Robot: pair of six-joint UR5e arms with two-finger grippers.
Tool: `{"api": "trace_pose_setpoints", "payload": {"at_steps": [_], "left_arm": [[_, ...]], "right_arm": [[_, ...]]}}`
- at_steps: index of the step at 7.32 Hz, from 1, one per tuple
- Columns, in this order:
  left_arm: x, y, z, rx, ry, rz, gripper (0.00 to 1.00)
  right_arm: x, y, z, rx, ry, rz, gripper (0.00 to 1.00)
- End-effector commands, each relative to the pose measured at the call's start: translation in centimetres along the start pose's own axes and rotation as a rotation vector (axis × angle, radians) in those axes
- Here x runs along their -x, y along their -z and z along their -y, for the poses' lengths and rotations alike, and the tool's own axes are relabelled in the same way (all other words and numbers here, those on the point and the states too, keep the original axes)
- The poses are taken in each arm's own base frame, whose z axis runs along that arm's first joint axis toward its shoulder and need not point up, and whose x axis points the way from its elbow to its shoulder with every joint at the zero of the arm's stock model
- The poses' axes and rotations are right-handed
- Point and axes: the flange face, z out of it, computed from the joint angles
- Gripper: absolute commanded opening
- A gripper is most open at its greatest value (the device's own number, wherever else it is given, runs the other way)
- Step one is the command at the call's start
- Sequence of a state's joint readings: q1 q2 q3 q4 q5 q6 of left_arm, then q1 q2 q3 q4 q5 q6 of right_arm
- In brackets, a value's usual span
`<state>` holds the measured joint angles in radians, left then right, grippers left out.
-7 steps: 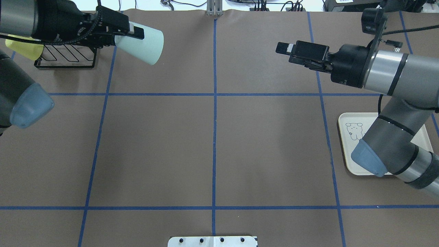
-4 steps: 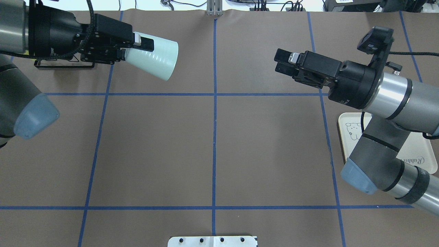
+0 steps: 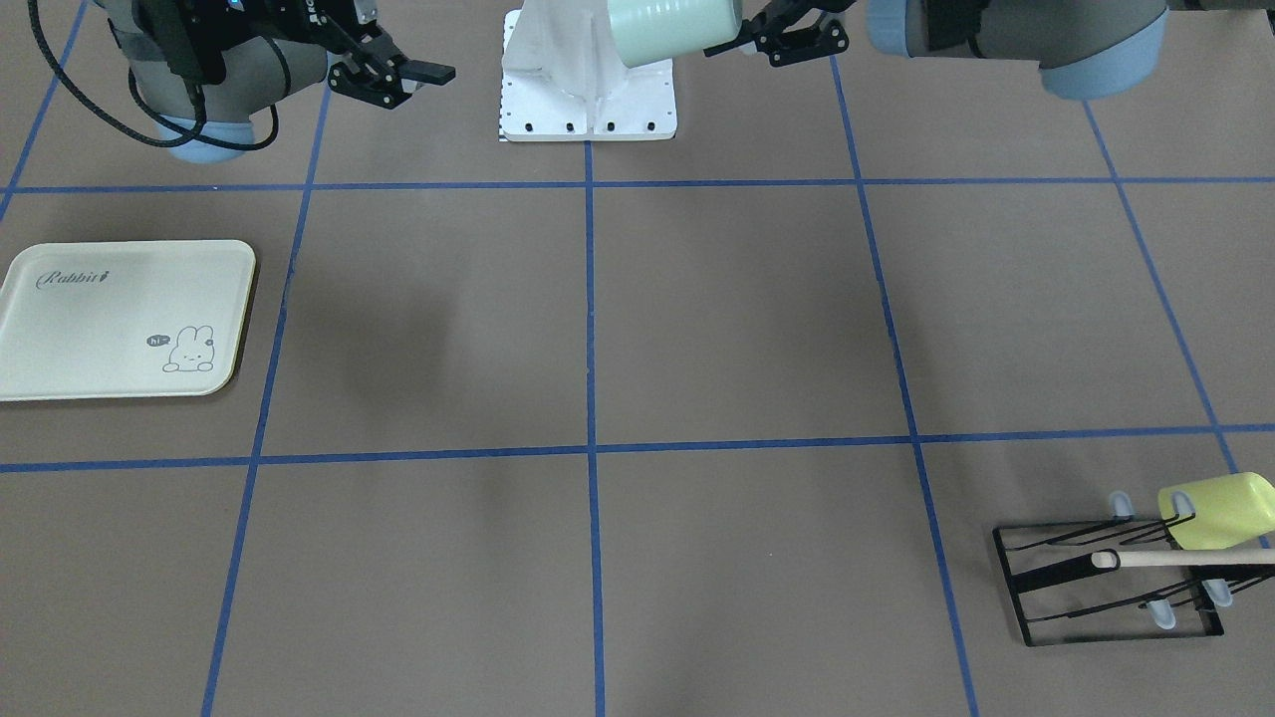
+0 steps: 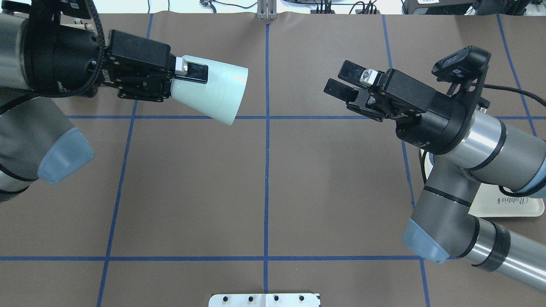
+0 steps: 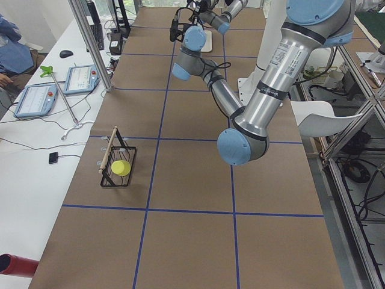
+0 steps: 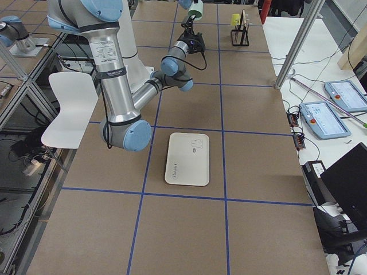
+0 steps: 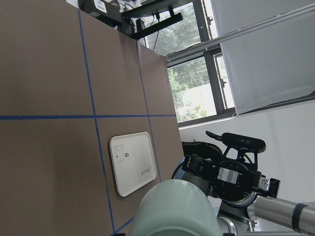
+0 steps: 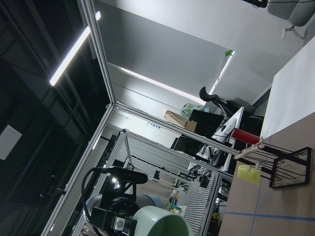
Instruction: Left arm grabs green cup and hands to right arm on tray
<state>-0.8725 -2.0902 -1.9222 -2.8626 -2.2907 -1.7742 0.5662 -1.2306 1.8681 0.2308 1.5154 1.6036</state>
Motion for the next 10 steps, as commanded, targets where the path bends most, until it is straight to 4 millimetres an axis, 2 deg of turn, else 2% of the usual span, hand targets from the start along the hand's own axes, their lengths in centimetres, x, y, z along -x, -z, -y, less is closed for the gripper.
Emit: {"api": "trace_pose_setpoints", "payload": {"at_steps": [1,2,3,4,5,6,8,10], "left_arm": [[-0.9,-1.5,-1.5,0.043,-0.021,-0.064,0.00],[-0.9,-1.6,-1.4,0.029,-0.021,-0.067,0.00],[-0.7,-2.1,-1.7,0.023,-0.012,-0.073,0.00],[-0.7,-2.4,-1.8,0.013,-0.010,-0.079,0.00],[-0.6,-2.4,-1.7,0.013,-0.009,-0.077,0.00],[-0.5,-2.5,-1.7,0.013,-0.008,-0.076,0.00],[-0.6,-2.5,-1.7,0.011,-0.008,-0.076,0.00],[-0.5,-2.5,-1.7,0.014,-0.006,-0.075,0.00]], "right_arm": [[0.7,-1.6,-1.8,-0.021,-0.038,0.052,0.99],[0.8,-1.7,-2.1,-0.017,-0.041,0.055,0.98],[1.0,-2.3,-2.9,-0.007,-0.051,0.069,0.93],[1.1,-2.4,-4.2,0.012,-0.031,0.073,0.87],[1.2,-2.6,-5.9,0.032,-0.010,0.078,0.84],[1.8,-3.3,-6.5,0.043,-0.018,0.097,0.82],[2.0,-3.6,-7.8,0.059,-0.006,0.102,0.82],[2.2,-4.0,-7.9,0.057,-0.007,0.107,0.82]]}}
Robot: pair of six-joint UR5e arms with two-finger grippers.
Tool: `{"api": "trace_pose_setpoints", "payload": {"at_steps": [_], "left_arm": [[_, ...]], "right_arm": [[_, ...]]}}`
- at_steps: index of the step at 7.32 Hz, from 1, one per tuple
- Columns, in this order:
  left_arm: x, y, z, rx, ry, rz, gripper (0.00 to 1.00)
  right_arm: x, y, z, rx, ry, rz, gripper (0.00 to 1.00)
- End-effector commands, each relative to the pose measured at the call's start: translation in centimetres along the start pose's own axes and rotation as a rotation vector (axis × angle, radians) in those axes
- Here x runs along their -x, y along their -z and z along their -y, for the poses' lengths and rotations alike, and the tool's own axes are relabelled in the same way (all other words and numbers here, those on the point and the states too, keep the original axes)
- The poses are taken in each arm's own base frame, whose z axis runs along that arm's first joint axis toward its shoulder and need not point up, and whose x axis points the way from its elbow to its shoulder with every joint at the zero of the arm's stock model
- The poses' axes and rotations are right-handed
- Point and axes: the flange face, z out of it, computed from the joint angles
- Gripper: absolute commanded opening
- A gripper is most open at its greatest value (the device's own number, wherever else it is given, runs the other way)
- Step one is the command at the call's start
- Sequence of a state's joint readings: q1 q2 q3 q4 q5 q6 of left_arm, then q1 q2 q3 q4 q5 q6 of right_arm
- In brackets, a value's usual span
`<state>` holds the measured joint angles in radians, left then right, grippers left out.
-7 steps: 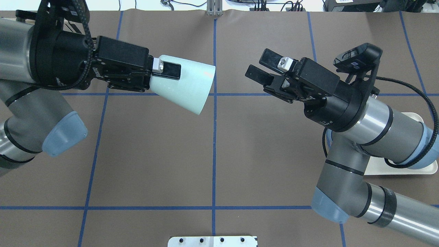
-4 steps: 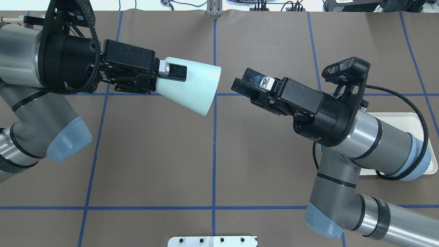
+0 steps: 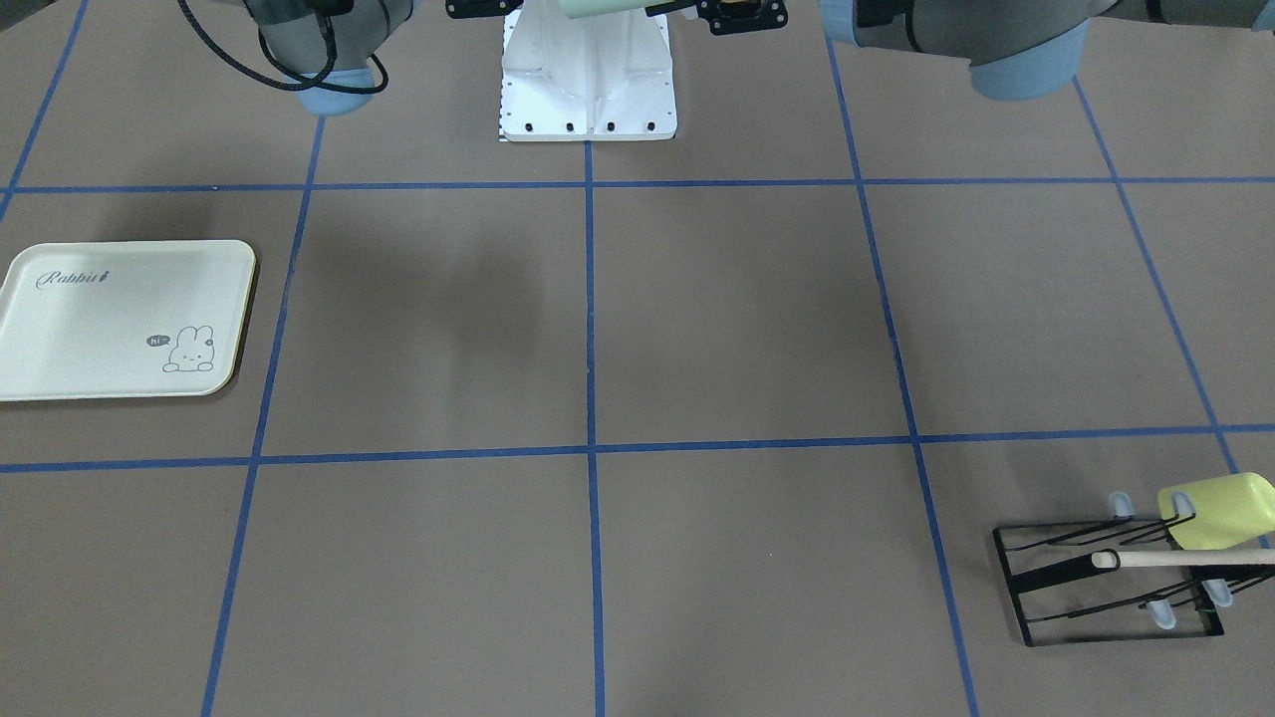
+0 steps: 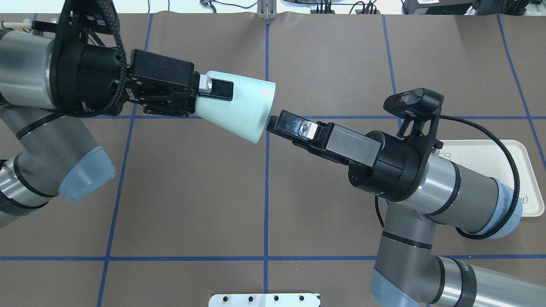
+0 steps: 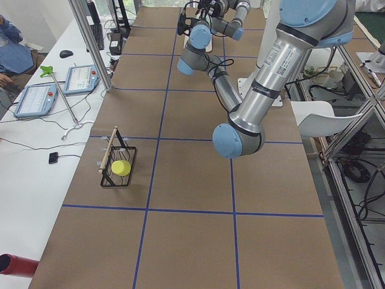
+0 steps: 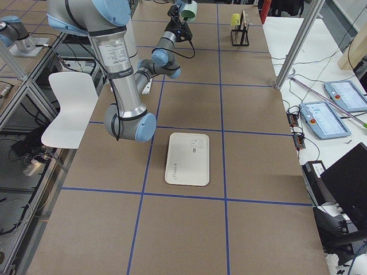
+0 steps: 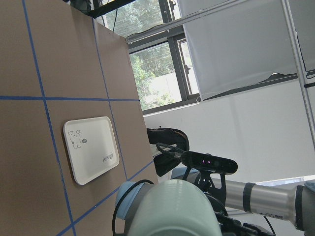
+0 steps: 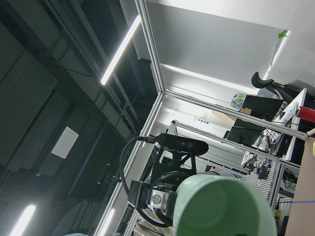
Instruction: Left arm grabs green cup and hands to right arm on tray
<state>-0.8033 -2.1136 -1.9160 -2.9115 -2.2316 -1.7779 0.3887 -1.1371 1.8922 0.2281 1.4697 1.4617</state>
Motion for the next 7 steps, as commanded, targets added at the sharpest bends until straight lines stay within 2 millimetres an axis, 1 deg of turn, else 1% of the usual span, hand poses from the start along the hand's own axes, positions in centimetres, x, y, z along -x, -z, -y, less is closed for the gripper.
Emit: {"api": "trace_pose_setpoints", "payload": {"at_steps": [1,7], "left_arm": [[0.03,-0.10,-0.07,0.002,0.004,0.001,0.00],[-0.75,0.17,-0.63,0.015,-0.004,-0.010,0.00]], "right_arm": [[0.12,-0.32,-0.15,-0.002,0.001,0.004,0.80],[0.23,-0.27,0.03,-0.006,0.003,0.004,0.79]]}}
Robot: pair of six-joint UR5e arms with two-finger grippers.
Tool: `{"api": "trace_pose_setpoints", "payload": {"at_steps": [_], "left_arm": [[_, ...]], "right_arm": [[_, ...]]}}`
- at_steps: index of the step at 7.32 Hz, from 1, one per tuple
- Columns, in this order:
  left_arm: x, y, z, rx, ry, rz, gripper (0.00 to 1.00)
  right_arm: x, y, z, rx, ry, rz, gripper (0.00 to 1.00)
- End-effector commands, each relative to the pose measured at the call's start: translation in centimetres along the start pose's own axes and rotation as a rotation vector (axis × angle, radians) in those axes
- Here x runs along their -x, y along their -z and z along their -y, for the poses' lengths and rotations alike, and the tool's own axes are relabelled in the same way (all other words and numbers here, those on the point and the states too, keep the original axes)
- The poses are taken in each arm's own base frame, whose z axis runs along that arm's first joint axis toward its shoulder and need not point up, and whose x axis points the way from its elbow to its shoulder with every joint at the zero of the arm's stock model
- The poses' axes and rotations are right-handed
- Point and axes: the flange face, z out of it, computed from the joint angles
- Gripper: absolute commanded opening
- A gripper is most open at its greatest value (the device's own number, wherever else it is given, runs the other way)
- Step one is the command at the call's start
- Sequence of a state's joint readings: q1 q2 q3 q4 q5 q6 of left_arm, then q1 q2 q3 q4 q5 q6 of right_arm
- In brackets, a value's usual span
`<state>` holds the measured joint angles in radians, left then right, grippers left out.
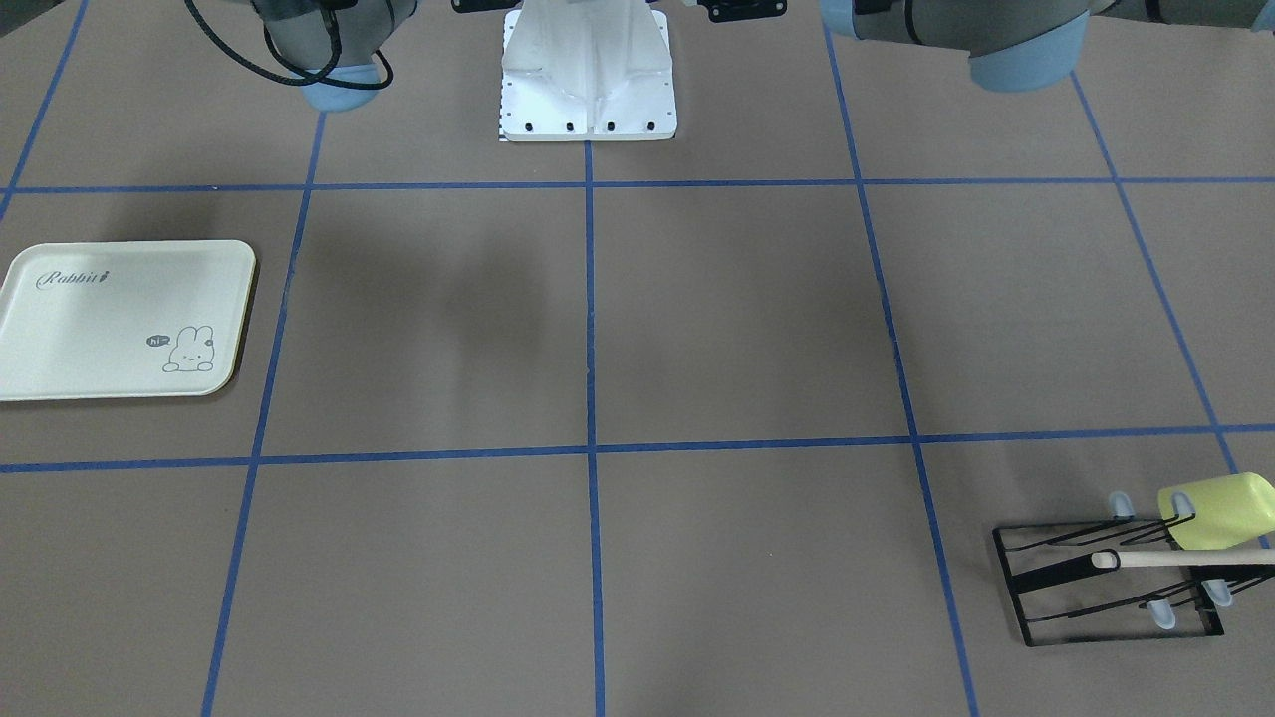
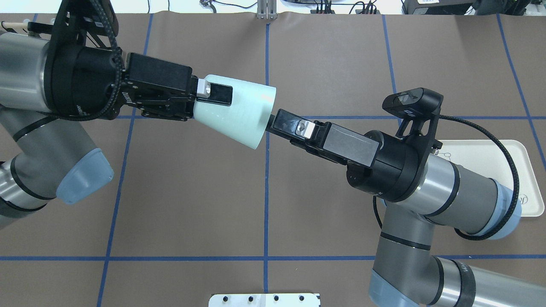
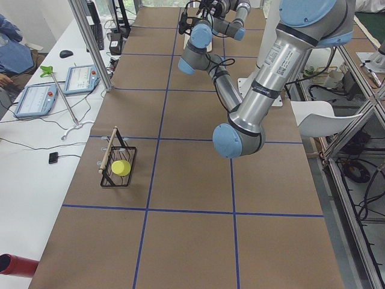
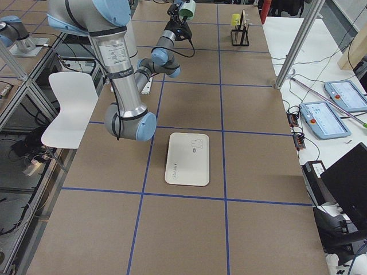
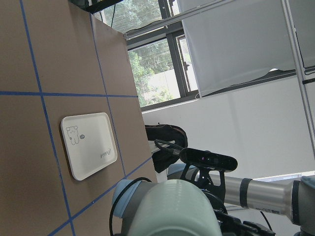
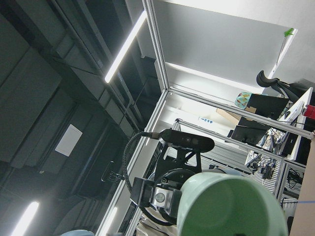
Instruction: Left arm grabs green cup and hands to right arm on tray
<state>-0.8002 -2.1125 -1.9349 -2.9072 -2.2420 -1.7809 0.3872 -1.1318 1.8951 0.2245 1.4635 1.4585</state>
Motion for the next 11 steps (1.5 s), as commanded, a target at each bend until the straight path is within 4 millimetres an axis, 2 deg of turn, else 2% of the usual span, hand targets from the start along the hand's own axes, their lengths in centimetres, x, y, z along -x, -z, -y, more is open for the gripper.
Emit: {"api": "trace_pose_setpoints", "payload": {"at_steps": [1,3,5,10,11], "left_arm": [[0.0,-0.1,-0.1,-0.001,0.003,0.001,0.00],[0.1,-0.3,-0.2,0.004,0.009,0.003,0.00],[0.0,-0.2,-0.2,0.005,0.008,0.002,0.00],[-0.1,-0.5,-0.7,0.013,0.011,-0.003,0.00],[0.0,-0.8,-0.9,0.020,0.015,-0.005,0.00]], "right_arm": [[0.3,-0.4,0.0,0.002,0.005,-0.027,0.72],[2.0,-1.3,0.2,0.005,0.009,-0.076,0.68],[2.0,-1.3,0.1,0.006,0.008,-0.079,0.64],[1.7,-1.6,0.0,0.008,0.011,-0.106,0.64],[1.7,-1.6,0.0,0.008,0.011,-0.106,0.61]]}}
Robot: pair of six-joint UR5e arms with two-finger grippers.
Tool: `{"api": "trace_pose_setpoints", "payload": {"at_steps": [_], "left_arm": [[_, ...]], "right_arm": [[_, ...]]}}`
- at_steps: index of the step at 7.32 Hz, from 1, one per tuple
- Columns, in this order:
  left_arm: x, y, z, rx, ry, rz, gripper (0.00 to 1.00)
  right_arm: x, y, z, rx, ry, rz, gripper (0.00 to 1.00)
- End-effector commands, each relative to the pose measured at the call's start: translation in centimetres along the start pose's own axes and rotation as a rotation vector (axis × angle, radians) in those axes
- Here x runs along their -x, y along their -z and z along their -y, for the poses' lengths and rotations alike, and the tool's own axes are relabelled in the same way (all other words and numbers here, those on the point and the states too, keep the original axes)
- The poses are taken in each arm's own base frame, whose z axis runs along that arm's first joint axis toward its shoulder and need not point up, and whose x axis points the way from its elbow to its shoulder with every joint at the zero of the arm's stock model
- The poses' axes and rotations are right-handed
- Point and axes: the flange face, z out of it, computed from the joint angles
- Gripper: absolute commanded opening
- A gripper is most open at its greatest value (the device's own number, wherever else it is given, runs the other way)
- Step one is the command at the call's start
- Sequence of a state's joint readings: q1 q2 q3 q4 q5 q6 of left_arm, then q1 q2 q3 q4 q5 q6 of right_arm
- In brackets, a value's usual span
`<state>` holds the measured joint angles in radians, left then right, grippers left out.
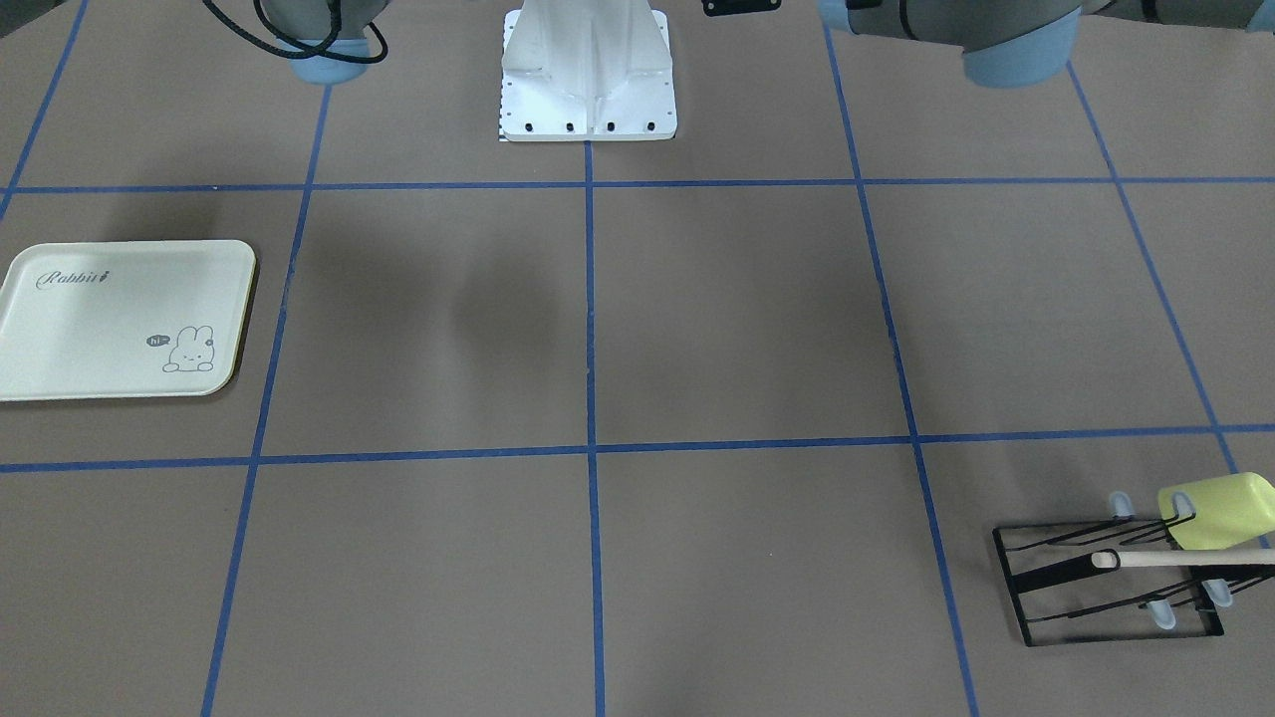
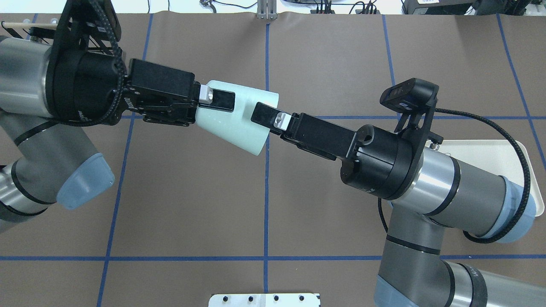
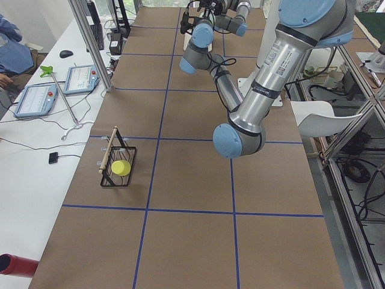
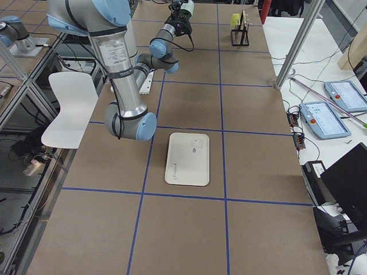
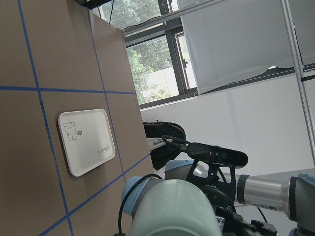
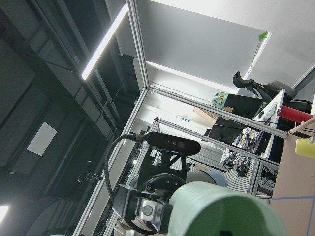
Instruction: Left arm grabs green cup and hands to right arm on tray
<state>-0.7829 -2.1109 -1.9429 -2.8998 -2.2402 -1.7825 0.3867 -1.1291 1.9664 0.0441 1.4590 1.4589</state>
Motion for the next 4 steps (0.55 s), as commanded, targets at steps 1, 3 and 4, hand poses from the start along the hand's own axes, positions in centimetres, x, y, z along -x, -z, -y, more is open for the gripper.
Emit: {"api": "trace_pose_setpoints", "payload": {"at_steps": [1,3,4], "left_arm": [[0.04,-0.34,-0.39,0.009,0.005,-0.004,0.00],[0.04,-0.34,-0.39,0.009,0.005,-0.004,0.00],[0.03,-0.32,-0.40,0.009,0.004,-0.005,0.00]], "right_arm": [[0.00,-0.01,-0.01,0.000,0.000,-0.001,0.47],[0.07,0.00,0.00,0.000,0.000,0.001,0.26],[0.08,0.01,0.07,-0.001,0.003,0.001,0.21]]}}
